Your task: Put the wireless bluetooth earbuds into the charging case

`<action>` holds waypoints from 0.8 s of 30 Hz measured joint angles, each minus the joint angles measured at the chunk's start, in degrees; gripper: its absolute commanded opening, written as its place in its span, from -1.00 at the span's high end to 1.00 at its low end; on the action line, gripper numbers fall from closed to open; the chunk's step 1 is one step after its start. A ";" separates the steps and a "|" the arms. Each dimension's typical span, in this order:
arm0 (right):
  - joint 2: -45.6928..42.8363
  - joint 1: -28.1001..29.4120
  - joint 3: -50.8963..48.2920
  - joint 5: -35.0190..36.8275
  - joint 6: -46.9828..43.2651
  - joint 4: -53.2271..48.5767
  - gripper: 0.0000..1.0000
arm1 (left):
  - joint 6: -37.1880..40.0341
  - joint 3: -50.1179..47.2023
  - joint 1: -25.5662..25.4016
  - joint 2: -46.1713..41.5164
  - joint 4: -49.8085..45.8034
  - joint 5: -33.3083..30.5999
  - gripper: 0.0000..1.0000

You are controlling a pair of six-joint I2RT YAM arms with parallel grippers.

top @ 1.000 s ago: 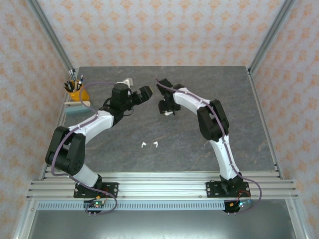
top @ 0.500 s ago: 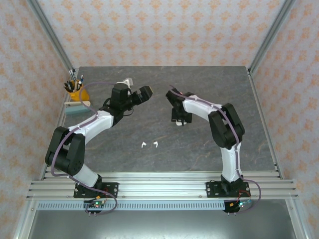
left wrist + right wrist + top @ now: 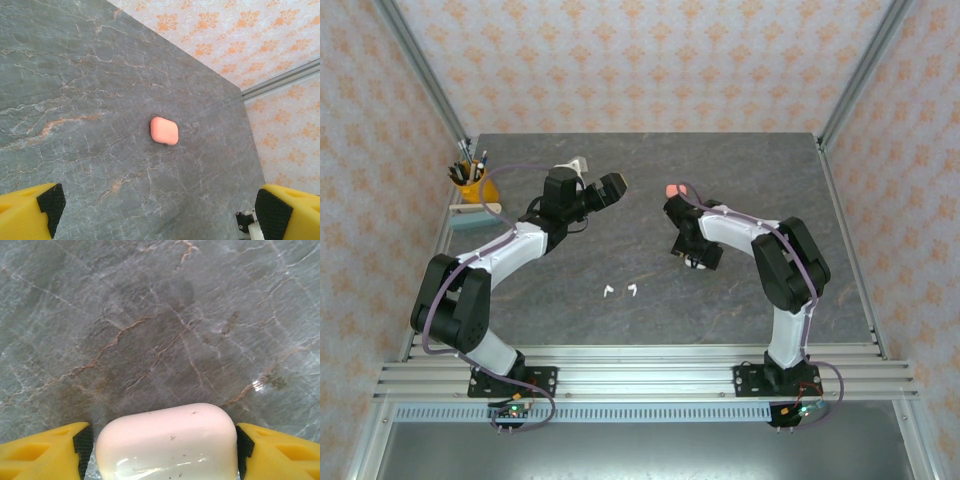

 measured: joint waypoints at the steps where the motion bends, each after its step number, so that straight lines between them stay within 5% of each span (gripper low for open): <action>1: 0.00 0.00 0.00 -0.28 -0.68 0.07 -0.52 | 0.02 0.02 0.00 0.00 -0.02 0.13 -1.00; 24: 0.76 -0.26 1.64 -3.69 -8.44 -3.08 -0.46 | 0.04 0.87 0.00 0.66 -0.35 0.61 -1.00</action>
